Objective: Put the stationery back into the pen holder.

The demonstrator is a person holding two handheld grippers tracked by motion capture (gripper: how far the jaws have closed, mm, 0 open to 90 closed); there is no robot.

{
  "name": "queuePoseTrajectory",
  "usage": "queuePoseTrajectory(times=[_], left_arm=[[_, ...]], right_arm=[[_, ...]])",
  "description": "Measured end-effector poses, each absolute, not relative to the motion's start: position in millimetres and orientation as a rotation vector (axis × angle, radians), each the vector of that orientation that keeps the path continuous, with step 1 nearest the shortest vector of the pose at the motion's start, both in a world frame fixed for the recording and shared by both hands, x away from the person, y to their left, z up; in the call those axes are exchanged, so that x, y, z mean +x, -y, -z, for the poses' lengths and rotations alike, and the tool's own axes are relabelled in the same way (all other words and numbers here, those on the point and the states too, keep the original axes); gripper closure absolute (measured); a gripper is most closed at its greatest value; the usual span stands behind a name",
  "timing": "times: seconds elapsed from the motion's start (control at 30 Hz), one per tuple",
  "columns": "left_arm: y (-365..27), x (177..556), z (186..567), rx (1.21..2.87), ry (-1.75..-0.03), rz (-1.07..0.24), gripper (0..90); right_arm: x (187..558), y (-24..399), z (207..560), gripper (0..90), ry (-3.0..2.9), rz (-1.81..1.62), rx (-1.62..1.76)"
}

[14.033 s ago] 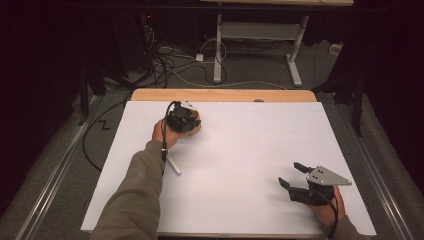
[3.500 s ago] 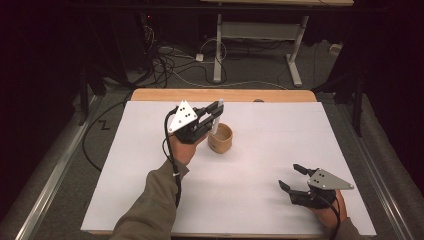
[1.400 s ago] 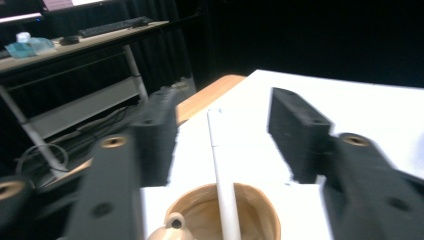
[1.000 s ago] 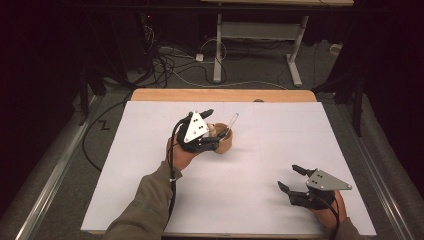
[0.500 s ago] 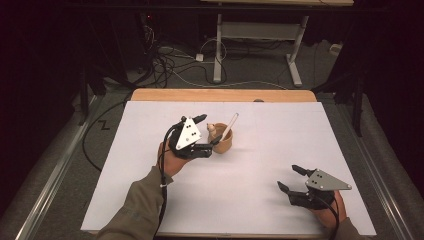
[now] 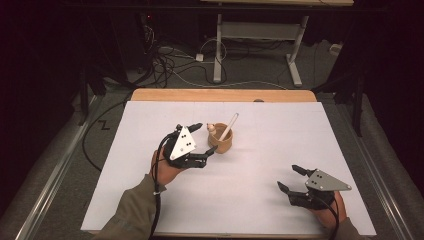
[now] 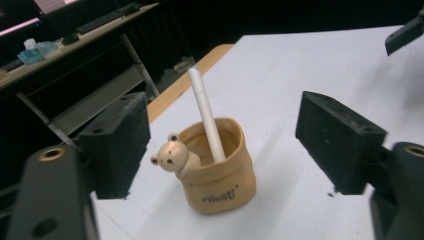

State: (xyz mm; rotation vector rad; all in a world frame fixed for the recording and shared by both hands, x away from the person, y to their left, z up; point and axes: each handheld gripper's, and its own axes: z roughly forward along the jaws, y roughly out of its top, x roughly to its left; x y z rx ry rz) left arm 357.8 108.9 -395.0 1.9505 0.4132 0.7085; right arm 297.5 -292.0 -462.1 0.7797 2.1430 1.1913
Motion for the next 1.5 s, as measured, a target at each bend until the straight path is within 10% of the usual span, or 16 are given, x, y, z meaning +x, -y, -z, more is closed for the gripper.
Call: queuePoseTrajectory(times=[1.5], left_arm=[[-153,308,449,2.103,-0.466,-0.817,19.2]], right_arm=[[296,289,462,26.3,-2.138,-1.177,0.753]])
